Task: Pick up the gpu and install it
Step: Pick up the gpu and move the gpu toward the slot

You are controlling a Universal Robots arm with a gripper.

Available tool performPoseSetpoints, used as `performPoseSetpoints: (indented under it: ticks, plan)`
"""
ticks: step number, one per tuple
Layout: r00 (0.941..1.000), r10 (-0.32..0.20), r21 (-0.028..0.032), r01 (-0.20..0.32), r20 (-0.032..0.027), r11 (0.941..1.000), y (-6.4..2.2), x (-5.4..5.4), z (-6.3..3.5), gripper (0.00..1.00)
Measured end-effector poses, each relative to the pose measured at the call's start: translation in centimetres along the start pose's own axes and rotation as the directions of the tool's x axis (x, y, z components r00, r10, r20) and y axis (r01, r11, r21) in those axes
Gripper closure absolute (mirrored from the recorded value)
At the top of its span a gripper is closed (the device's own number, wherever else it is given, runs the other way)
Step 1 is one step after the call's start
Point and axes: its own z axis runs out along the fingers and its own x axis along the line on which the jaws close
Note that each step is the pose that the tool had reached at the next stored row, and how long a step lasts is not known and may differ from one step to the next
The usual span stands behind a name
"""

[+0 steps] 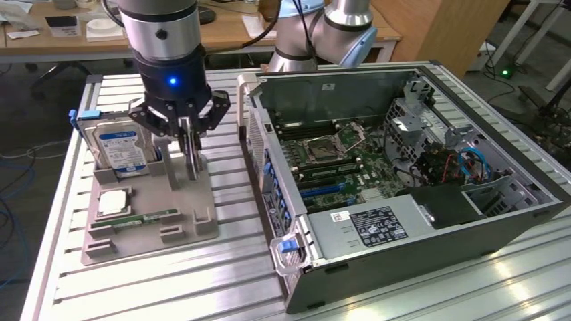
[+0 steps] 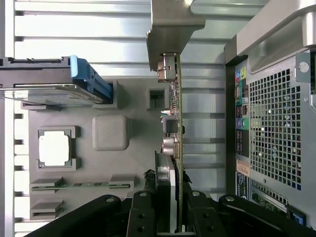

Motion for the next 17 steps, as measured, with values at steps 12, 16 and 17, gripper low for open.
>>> performPoseSetpoints:
  ticks: [12,16,17]
  plan:
    - [1.0000,0.000,-0.0030,0.000,0.0000,1.0000,0.12,-0.1,-1.34,0.72]
    - [1.0000,0.000,-0.0053,0.000,-0.0001,1.0000,0.16,-0.1,-1.83,0.72]
    - [1.0000,0.000,-0.0062,0.000,-0.0001,1.0000,0.17,-0.1,-1.93,0.72]
